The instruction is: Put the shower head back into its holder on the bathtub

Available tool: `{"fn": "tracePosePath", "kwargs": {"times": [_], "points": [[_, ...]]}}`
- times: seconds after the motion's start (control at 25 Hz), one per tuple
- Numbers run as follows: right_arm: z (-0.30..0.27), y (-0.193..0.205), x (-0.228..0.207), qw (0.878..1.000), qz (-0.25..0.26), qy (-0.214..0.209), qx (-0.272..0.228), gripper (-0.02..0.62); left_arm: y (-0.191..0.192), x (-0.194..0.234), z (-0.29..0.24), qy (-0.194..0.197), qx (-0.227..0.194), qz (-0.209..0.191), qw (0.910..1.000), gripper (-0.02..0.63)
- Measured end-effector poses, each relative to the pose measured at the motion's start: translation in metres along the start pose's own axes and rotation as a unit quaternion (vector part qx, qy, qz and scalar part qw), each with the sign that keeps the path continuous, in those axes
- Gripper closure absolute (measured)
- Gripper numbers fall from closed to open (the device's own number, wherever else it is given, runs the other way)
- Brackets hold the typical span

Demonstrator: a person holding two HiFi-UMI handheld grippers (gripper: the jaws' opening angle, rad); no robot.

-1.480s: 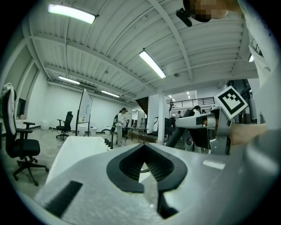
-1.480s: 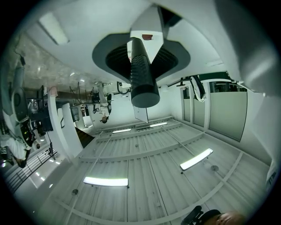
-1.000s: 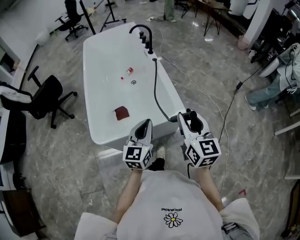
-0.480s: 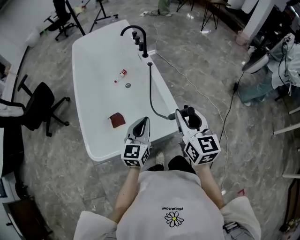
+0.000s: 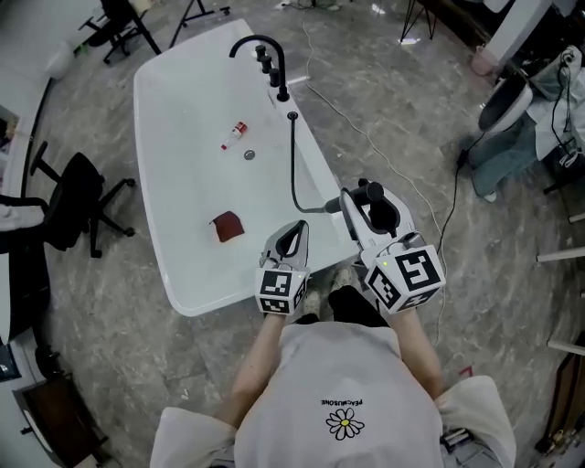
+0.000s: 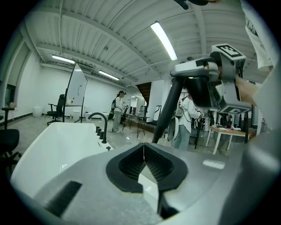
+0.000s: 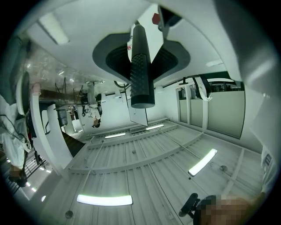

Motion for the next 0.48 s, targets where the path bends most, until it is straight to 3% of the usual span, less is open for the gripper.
{"fn": "tracePosePath", "kwargs": {"times": [0.24,0.48], "points": [[-0.029,-0.022,-0.039,0.999,0.005,-0.036,-0.019,0.456,0.000,0.005,-0.059,-0.018,0.020,-0.009,0.9996,0.597],[-0.057,-0.043,-0.073,0.997,-0.003,-0.064,-0.045,0.456,-0.002,0.014,-0.102,-0.033,0.026,-0.011,0.9991,0.527]]}}
Point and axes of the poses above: the fingertips, and each gripper's own axes: z backward along the fingers, x to its left, y out of its underside, the point moved 3 cm from there along z, backward along the fingers, and after that the axes turned 14 degrees about z, right-handed, at the moved point
